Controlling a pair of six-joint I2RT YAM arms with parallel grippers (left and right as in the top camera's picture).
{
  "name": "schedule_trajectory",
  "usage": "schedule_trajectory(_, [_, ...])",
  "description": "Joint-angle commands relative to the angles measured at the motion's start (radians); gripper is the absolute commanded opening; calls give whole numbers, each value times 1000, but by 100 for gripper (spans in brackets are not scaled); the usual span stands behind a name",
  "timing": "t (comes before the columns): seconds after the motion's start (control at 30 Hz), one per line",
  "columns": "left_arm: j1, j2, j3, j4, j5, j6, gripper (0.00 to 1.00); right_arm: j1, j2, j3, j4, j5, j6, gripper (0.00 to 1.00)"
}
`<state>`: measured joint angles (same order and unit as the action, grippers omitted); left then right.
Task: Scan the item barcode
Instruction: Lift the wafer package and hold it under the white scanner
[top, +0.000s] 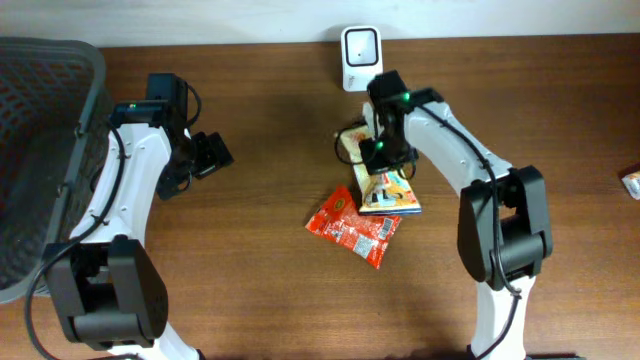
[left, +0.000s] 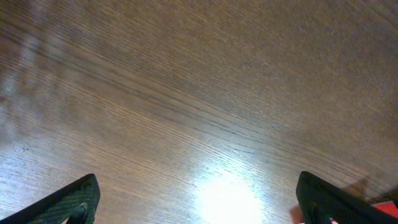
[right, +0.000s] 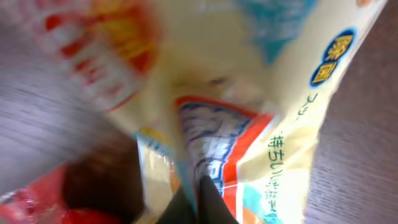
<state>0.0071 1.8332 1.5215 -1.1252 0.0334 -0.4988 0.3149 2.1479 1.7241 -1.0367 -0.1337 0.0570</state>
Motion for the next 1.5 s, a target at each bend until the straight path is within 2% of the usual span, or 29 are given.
schedule_trajectory(0.0, [1, 11, -3, -2, -7, -5, 99, 3, 3, 195, -63, -39, 11, 4])
schedule_trajectory(0.13, [1, 11, -3, -2, -7, -5, 99, 3, 3, 356, -58, -44, 70, 4])
schedule_trajectory(0.27, [1, 11, -3, -2, -7, -5, 99, 4, 8, 365, -31, 12, 79, 4])
schedule_trajectory(0.37, [1, 11, -3, -1, -7, -5, 99, 6, 24, 281, -112, 27, 84, 4])
schedule_trajectory(0.47, [1, 11, -3, -2, -7, -5, 99, 1, 36, 100, -85, 292, 212, 4])
schedule_trajectory(0.53, [1, 11, -3, -2, -7, -5, 99, -8, 38, 5, -34, 297, 214, 4])
schedule_trajectory(0.57, [1, 11, -3, -2, -7, -5, 99, -9, 38, -49, 6, 291, 214, 13])
schedule_trajectory(0.6, [1, 11, -3, -2, -7, -5, 99, -9, 38, -71, 21, 284, 214, 43])
schedule_trajectory(0.63, [1, 11, -3, -2, -7, -5, 99, -9, 38, -78, 28, 261, 213, 80])
schedule_trajectory(0.77, [1, 11, -3, -2, -7, -5, 99, -36, 33, 31, -46, 163, 214, 99])
schedule_trajectory(0.9, [1, 11, -3, -2, -7, -5, 99, -115, 36, 89, -92, 90, 210, 99])
schedule_trajectory(0.97, [1, 11, -3, -2, -7, -5, 99, -146, 47, 53, -75, 65, 199, 99])
schedule_trajectory(1.03, [1, 11, -3, -2, -7, -5, 99, -159, 65, 6, -29, -44, 105, 99])
schedule_trajectory(1.27, [1, 11, -3, -2, -7, -5, 99, -158, 70, -131, 118, -107, 105, 99])
schedule_trajectory(1.3, [1, 11, -3, -2, -7, -5, 99, -158, 70, -151, 140, -72, 118, 95])
schedule_trajectory(1.33, [1, 11, -3, -2, -7, -5, 99, -158, 70, -174, 163, -27, 148, 81])
schedule_trajectory(1.37, [1, 11, -3, -2, -7, -5, 99, -158, 70, -179, 165, -12, 162, 59])
schedule_trajectory(1.4, [1, 11, -3, -2, -7, -5, 99, -158, 69, -175, 165, -11, 162, 43])
schedule_trajectory(1.47, [1, 11, -3, -2, -7, -5, 99, -158, 69, -152, 145, -12, 162, 36])
